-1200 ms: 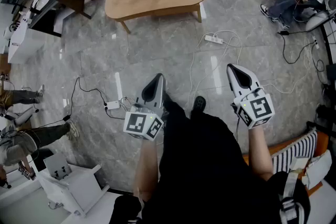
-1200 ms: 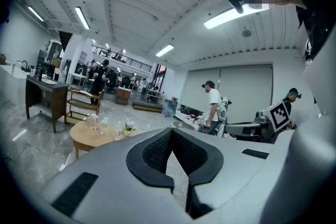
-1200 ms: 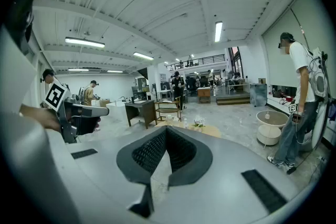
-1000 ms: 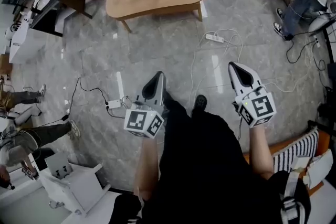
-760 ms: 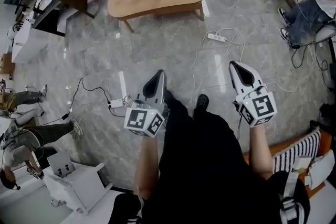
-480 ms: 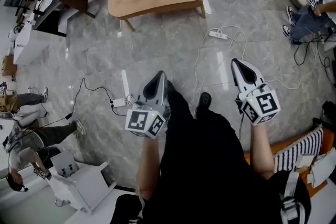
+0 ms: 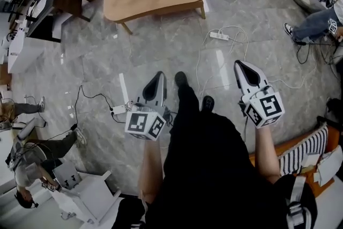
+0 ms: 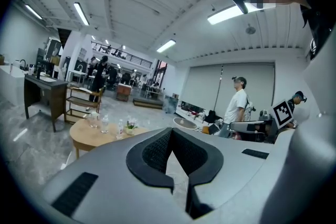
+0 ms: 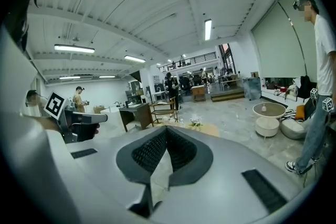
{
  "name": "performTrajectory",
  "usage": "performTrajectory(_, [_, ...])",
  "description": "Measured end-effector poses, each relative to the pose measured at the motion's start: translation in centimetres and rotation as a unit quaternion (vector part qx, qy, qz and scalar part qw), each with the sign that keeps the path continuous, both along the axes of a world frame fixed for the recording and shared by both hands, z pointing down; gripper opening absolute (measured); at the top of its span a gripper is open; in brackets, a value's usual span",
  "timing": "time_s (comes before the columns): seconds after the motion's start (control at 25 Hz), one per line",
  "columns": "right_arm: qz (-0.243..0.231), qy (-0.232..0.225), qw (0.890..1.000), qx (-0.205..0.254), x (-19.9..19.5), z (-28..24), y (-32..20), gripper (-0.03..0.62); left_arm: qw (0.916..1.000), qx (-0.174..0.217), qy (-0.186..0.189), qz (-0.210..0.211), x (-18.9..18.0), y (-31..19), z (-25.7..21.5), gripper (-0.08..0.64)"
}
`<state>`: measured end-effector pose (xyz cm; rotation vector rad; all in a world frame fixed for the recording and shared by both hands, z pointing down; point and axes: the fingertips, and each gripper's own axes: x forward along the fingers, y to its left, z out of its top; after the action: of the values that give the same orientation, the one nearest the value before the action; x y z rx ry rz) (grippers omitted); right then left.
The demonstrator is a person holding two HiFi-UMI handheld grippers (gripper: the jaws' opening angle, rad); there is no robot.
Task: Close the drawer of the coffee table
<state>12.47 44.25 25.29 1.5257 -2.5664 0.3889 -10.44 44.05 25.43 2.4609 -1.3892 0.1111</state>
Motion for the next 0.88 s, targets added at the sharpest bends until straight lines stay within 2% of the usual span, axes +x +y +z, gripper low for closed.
performTrajectory(0.36, [0.024, 0.022, 0.999, 0.012, -3.1, -1.8, -8.3, 0.012, 0.9989, 0.014, 0.024, 0.036, -2.6, -10.2, -0.3, 0.014])
performTrajectory(0.6, [0.044, 0.035, 0.998, 0.021, -6.5, -3.4, -13.9, 0.012, 0.9979, 0.027, 0.028, 0.052, -6.3, -16.4, -1.2, 0.014])
performTrajectory(0.88, [0.098, 0.024, 0.995, 0.013, -8.5, -2.9, -17.2, 0.012, 0.998, 0.001, 0.019, 0.06, -11.0, -20.7, 0.9, 0.014])
